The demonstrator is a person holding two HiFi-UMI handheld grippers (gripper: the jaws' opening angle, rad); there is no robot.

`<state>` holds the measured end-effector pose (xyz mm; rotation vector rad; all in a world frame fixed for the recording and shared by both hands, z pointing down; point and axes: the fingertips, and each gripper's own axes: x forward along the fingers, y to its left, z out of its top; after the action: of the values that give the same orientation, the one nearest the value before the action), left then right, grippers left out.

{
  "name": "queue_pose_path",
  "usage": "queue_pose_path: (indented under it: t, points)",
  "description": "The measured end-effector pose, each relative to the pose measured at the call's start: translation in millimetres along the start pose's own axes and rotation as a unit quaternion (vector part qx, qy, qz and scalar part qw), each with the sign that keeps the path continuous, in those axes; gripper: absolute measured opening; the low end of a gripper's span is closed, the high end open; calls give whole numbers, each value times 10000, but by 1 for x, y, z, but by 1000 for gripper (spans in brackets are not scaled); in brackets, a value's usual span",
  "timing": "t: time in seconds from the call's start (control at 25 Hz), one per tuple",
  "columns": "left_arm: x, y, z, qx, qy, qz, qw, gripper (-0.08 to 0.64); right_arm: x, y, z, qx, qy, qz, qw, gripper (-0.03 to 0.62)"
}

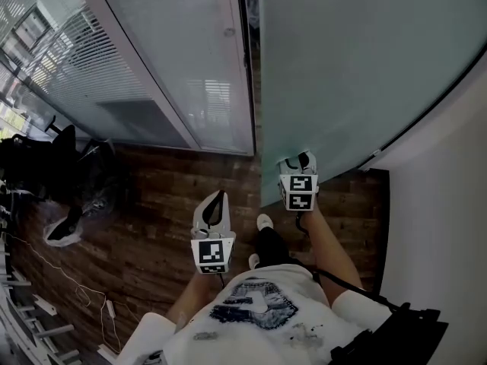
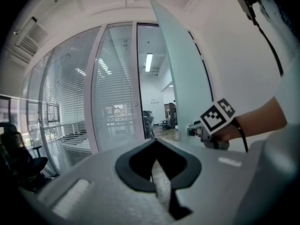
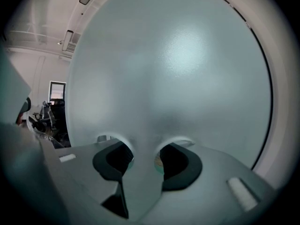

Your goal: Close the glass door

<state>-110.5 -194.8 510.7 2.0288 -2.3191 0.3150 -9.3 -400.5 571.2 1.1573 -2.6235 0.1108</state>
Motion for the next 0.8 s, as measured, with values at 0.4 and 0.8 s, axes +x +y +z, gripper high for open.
queue_pose_path:
  t: [0.4,0.8]
  points:
    - [62,54,7,24,72,248,9997,2,59,8,32,96,55,-420,9991,171]
    - [116,82,15,9,93,401,9992,2,109,0,46,128,17,-665,9977,172]
